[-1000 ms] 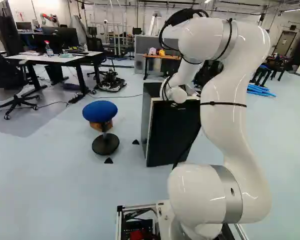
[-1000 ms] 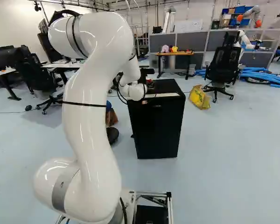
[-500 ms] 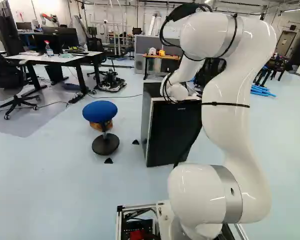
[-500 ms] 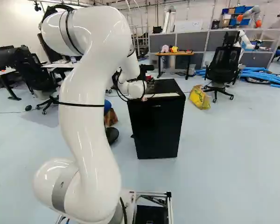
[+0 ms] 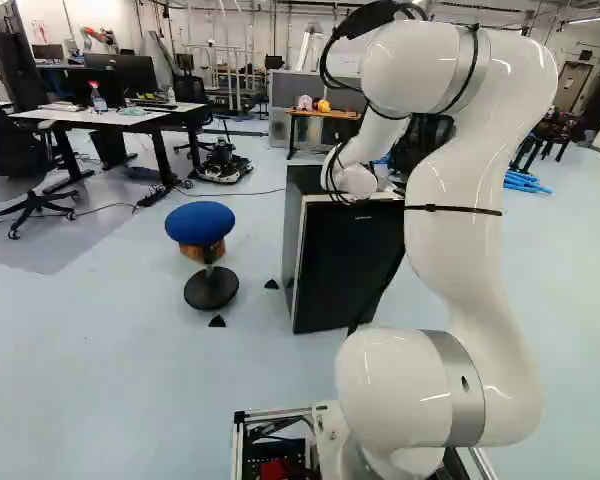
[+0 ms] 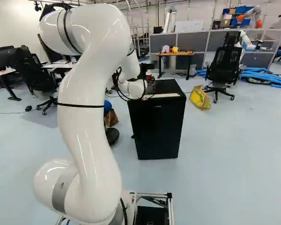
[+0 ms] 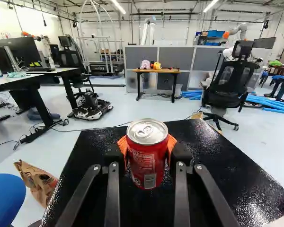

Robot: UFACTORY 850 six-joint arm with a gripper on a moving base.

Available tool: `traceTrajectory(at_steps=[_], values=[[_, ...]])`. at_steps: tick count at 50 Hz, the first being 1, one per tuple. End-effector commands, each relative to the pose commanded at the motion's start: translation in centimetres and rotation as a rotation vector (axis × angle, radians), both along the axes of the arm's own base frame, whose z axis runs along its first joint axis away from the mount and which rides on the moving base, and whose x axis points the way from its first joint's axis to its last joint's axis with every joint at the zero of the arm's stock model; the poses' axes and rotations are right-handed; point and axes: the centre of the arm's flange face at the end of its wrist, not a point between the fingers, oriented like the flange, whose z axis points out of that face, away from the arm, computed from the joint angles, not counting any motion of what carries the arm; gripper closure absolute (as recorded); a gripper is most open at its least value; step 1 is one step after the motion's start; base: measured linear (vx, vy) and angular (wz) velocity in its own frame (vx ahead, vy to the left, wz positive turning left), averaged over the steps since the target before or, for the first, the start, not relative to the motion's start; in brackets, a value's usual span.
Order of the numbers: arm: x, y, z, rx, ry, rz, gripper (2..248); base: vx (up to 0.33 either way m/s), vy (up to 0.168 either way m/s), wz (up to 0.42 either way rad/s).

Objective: Grab a drink from the fridge

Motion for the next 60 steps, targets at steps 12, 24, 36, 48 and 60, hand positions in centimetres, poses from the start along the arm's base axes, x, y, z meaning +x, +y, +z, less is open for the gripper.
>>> traceTrajectory(at_steps=[12, 24, 36, 48, 60], values=[[-0.5, 0.3, 0.2, 0.001, 0.004, 0.002, 150, 0.0, 0.0, 0.0], [-1.6, 0.7, 0.5, 0.002, 0.01, 0.007, 150, 0.0, 0.0, 0.0], [-3.2, 1.4, 0.9, 0.004, 0.02, 0.013, 150, 0.0, 0.0, 0.0], [-5.4, 2.3, 1.3, 0.007, 0.034, 0.022, 150, 0.0, 0.0, 0.0], [-8.2, 3.4, 1.7, 0.01, 0.05, 0.032, 150, 0.0, 0.0, 0.0]])
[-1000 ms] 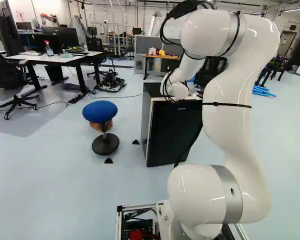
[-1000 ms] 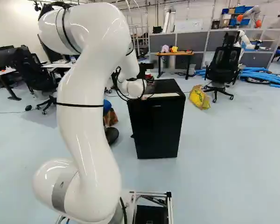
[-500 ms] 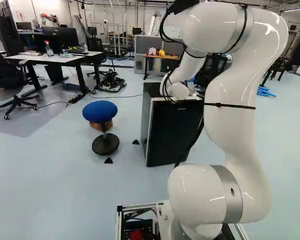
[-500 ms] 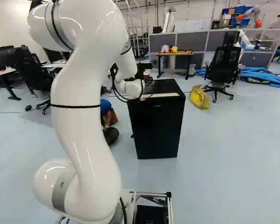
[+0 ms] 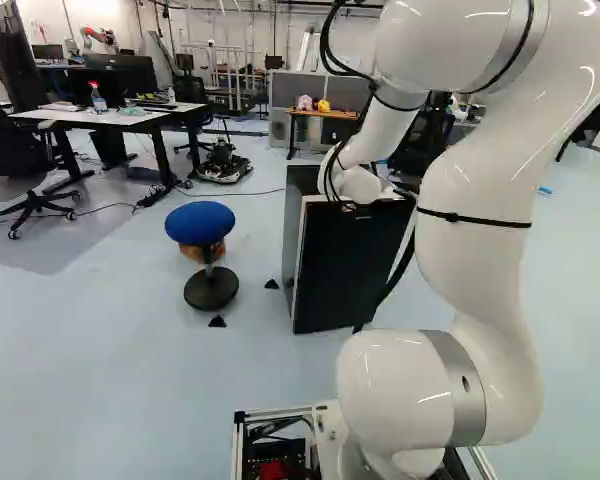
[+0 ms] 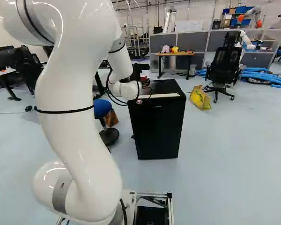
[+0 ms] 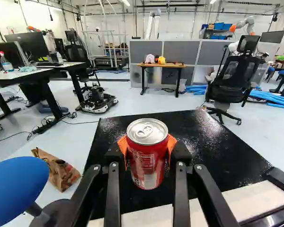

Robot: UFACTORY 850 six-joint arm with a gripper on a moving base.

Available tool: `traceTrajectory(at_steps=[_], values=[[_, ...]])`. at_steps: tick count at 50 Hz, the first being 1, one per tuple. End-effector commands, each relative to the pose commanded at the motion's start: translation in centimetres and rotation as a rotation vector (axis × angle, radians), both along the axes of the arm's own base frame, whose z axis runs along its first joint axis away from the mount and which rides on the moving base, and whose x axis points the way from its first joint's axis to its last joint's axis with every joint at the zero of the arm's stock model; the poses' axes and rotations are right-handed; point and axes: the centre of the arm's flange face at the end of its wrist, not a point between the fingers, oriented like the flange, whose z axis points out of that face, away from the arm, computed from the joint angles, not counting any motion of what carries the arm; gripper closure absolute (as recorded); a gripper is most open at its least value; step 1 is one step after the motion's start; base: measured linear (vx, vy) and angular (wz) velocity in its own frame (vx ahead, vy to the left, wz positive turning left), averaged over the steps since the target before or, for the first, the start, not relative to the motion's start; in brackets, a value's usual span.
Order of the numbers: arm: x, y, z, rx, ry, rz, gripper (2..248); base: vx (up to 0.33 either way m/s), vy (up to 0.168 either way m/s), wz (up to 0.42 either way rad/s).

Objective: Grab a drink from the fridge

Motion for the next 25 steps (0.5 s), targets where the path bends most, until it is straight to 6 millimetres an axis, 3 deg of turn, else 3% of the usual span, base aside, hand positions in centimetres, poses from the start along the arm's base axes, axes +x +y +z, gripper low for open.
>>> traceTrajectory(at_steps=[25], values=[[-8.1, 2.6, 0.2, 0.008, 0.046, 0.029, 150, 0.0, 0.0, 0.0]])
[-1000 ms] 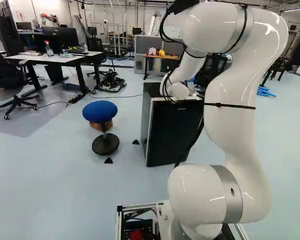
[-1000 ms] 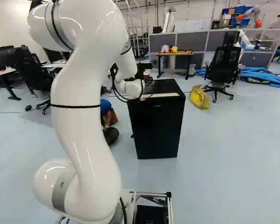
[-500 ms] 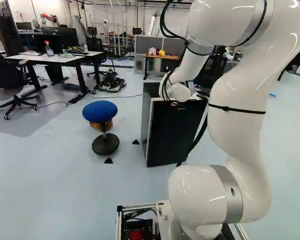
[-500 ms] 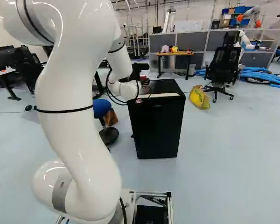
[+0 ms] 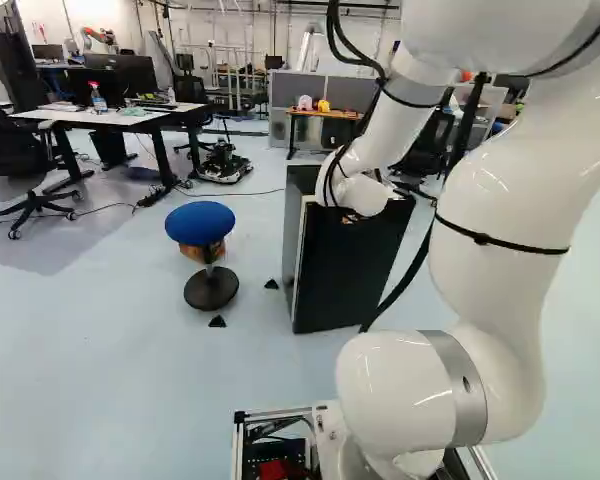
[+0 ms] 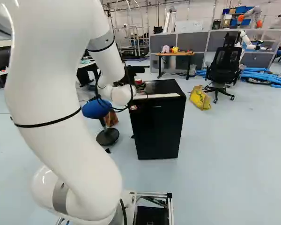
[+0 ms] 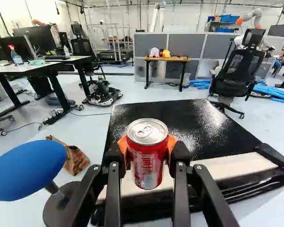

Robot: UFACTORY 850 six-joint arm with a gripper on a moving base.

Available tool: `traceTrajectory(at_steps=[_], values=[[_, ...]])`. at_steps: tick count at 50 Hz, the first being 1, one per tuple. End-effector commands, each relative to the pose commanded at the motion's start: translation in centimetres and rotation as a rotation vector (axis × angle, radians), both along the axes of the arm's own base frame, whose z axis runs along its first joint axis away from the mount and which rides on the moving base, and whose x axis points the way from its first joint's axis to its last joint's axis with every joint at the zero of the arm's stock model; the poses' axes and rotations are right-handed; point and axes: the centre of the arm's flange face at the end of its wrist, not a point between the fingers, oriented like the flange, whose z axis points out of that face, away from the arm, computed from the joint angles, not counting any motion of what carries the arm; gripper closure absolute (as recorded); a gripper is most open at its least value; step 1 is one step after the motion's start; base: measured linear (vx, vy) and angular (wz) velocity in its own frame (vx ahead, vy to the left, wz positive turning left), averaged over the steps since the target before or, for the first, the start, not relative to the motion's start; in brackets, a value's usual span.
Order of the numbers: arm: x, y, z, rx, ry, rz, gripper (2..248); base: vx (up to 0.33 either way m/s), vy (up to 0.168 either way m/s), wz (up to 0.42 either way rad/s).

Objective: Grab a drink from the fridge

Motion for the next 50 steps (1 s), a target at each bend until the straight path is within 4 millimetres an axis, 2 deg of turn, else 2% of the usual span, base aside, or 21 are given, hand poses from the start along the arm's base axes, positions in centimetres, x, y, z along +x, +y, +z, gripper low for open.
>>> traceTrajectory(at_steps=[13, 30, 50], values=[[-4.9, 1.2, -0.5, 0.004, 0.027, 0.017, 150, 0.0, 0.0, 0.0], [-10.2, 2.3, -1.5, 0.007, 0.055, 0.035, 150, 0.0, 0.0, 0.0], [-14.8, 3.0, -2.9, 0.009, 0.08, 0.051, 150, 0.0, 0.0, 0.0]])
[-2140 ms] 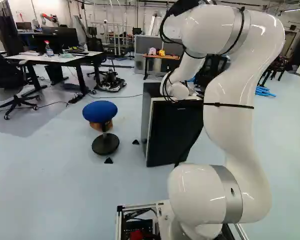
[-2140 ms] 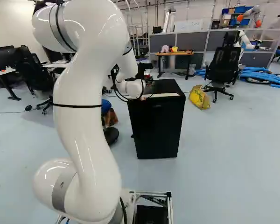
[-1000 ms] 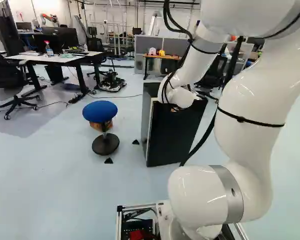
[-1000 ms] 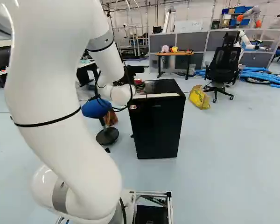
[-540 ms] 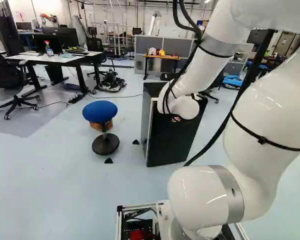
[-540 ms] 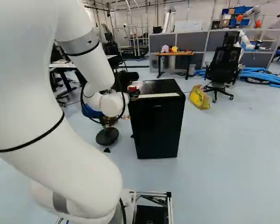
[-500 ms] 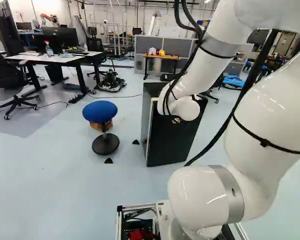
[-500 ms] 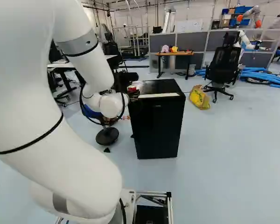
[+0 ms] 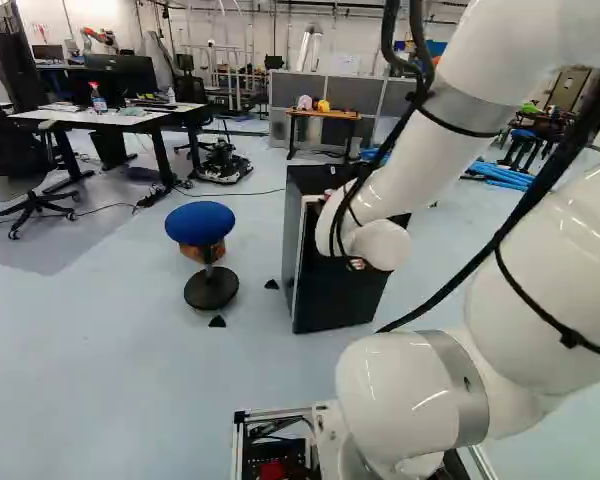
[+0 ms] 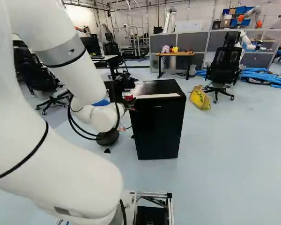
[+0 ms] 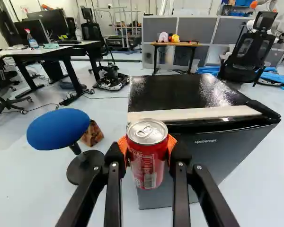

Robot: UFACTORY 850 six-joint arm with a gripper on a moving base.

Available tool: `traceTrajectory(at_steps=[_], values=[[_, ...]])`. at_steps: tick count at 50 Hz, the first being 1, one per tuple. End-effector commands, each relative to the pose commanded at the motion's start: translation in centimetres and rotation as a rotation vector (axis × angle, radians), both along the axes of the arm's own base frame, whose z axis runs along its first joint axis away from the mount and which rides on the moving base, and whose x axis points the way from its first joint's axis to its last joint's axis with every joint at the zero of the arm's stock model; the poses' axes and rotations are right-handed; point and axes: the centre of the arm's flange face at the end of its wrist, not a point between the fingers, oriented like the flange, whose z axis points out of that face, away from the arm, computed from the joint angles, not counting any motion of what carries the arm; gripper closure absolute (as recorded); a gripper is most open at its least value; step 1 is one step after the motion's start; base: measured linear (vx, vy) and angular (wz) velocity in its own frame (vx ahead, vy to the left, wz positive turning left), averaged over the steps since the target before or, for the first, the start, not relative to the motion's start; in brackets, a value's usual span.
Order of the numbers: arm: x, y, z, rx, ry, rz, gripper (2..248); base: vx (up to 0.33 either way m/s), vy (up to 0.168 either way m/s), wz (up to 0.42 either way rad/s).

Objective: Grab a drink from the fridge

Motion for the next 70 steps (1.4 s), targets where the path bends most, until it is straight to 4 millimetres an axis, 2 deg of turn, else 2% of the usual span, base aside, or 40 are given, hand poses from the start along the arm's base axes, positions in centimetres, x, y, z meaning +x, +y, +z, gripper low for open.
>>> traceTrajectory(at_steps=[15, 30, 70], values=[[-2.3, 0.3, -0.8, 0.001, 0.013, 0.008, 150, 0.0, 0.0, 0.0], [-3.7, 0.5, -1.4, 0.001, 0.02, 0.013, 150, 0.0, 0.0, 0.0], [-4.1, 0.5, -1.5, 0.001, 0.023, 0.014, 150, 0.0, 0.0, 0.0]])
